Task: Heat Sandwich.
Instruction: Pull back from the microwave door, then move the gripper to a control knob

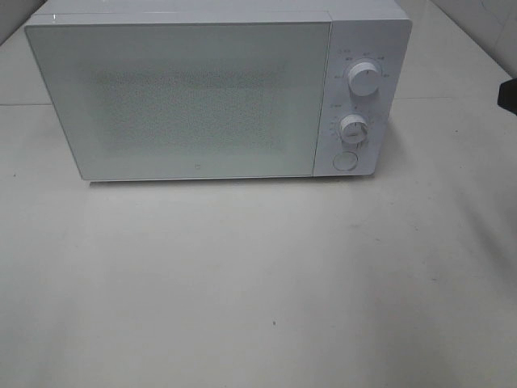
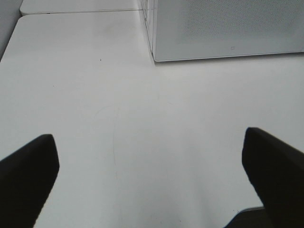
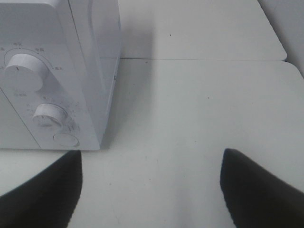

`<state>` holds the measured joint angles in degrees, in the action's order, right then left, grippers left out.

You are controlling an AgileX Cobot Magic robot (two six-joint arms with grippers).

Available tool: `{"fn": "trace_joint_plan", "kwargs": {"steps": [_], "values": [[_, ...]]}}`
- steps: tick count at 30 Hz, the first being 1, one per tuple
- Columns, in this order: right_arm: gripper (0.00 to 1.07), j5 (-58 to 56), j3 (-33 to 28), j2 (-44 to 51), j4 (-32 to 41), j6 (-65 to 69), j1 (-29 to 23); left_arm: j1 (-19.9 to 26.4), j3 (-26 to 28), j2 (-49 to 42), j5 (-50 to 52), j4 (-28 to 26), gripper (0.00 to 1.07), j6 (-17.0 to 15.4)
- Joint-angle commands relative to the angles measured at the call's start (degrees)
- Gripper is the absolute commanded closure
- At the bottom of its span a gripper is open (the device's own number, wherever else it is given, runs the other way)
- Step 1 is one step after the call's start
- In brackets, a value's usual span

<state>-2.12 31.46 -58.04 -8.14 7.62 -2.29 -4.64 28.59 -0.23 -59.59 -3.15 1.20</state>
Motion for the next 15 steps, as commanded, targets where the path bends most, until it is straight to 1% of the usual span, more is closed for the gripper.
{"fn": "trace_joint_plan", "kwargs": {"steps": [1,2,3,4,5,7,8,9,12,13,14,15], "values": [[0.31,8.0,-1.9,-1.5,-0.2,0.4,0.2,0.2,-0.2,-1.6,0.2,-0.3,0.03,-0.3],[0.31,8.0,-1.9,-1.5,-0.2,0.4,0.2,0.2,-0.2,-1.6,0.2,-0.3,0.03,-0.3],[0.31,10.3,-3.2,-2.1,-0.2,0.2,0.2,0.2,-0.2,-1.6,0.2,-0.3,0.03,-0.3],[0.31,16.5,-5.7,-2.8,-0.1,-0.2,0.2,0.2,-0.2,-1.6,0.2,-0.3,0.03,-0.3],[0.31,19.2,-6.6,-3.2,0.2,-0.5,-0.2,0.2,-0.2,-1.6,0.2,-0.3,0.03,-0.3],[0.31,23.9,-8.8,-4.3,3.2,-2.9,-1.6,0.2,-0.2,-1.6,0.2,-0.3,0.03,-0.3],[0.31,23.9,-8.8,-4.3,3.2,-2.9,-1.6,0.2,-0.2,-1.6,0.2,-0.3,0.03,-0.3],[0.31,27.7,-10.5,-5.7,6.8,-6.8,-3.8,0.2,-0.2,-1.6,0.2,-0.3,0.03,-0.3],[0.31,34.5,-13.1,-8.1,14.5,-13.8,-7.7,0.2,-0.2,-1.6,0.2,-0.3,0.03,-0.3],[0.31,34.5,-13.1,-8.1,14.5,-13.8,-7.7,0.2,-0.2,-1.6,0.2,-0.3,0.03,-0.3],[0.31,39.0,-14.3,-9.9,21.0,-17.7,-11.1,0.2,-0.2,-1.6,0.2,-0.3,0.03,-0.3],[0.31,40.5,-14.6,-10.7,23.5,-19.0,-12.5,0.2,-0.2,-1.6,0.2,-0.3,0.03,-0.3]]}}
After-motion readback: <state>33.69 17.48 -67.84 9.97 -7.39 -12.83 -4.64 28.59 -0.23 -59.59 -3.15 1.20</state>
